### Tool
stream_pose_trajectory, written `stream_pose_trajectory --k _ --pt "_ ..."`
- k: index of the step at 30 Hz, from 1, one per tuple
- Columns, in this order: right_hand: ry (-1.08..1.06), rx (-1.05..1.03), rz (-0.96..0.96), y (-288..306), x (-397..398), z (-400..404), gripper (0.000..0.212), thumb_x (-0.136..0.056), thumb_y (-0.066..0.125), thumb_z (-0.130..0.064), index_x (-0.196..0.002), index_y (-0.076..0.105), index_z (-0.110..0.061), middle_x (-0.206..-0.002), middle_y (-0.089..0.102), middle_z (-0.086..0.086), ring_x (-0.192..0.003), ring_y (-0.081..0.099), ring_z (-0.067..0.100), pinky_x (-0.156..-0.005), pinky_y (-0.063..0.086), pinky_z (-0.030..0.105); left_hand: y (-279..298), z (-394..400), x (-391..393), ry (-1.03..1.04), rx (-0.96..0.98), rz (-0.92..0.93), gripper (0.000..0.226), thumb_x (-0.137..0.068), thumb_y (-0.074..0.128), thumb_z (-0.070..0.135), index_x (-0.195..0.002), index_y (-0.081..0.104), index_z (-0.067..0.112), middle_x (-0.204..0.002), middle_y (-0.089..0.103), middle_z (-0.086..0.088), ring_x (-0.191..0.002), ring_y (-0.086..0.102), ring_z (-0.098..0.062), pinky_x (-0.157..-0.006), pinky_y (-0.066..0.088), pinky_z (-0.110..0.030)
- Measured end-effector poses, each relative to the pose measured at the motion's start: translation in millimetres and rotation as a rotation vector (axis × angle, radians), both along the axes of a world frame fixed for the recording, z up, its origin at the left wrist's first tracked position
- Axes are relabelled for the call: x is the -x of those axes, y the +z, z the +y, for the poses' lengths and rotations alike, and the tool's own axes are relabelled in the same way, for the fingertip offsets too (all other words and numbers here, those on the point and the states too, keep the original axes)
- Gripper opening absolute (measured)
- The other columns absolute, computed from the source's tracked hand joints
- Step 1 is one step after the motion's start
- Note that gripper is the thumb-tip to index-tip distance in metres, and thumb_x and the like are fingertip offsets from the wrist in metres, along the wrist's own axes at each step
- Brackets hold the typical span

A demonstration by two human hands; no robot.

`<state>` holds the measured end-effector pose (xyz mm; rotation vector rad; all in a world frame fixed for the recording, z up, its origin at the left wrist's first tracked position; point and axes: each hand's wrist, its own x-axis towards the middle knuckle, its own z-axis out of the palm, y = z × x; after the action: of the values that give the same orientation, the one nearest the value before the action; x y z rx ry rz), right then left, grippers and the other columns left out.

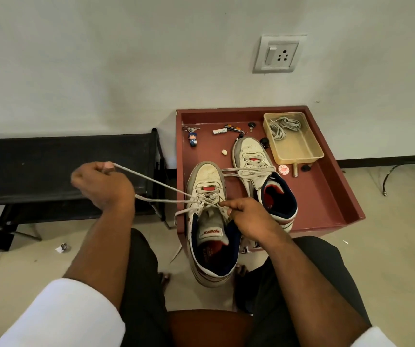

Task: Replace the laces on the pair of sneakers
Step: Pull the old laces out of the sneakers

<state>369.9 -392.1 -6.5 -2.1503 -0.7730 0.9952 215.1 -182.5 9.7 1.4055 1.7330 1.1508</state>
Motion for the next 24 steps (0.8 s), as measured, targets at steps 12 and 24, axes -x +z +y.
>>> stream_pose_trajectory --k 12,24 --pt "0.008 0.006 -0.009 2.2 -0.6 1.8 0.025 -0.094 0.053 -0.011 -0.102 0.075 -0.020 -0.090 0.075 0.004 -0.087 0.069 0.021 -0.081 0.056 0.039 -12.9 -97.5 -58.5 -1.052 0.063 0.929 0.026 -0.092 0.061 0.037 -0.117 0.066 0.032 -0.164 0.004 -0.005 -0.149 -0.015 -0.037 -0.115 -0.006 -0.064" --pt "-0.043 -0.029 0.068 -0.9 2.1 0.4 0.028 -0.097 0.052 -0.013 -0.107 0.073 -0.027 -0.076 0.073 -0.008 -0.066 0.066 0.016 -0.062 0.052 0.029 -0.6 -73.1 -45.6 -0.825 0.022 0.628 0.009 -0.088 0.069 0.025 -0.096 0.072 0.027 -0.157 0.030 0.004 -0.151 0.006 -0.026 -0.118 -0.002 -0.062"
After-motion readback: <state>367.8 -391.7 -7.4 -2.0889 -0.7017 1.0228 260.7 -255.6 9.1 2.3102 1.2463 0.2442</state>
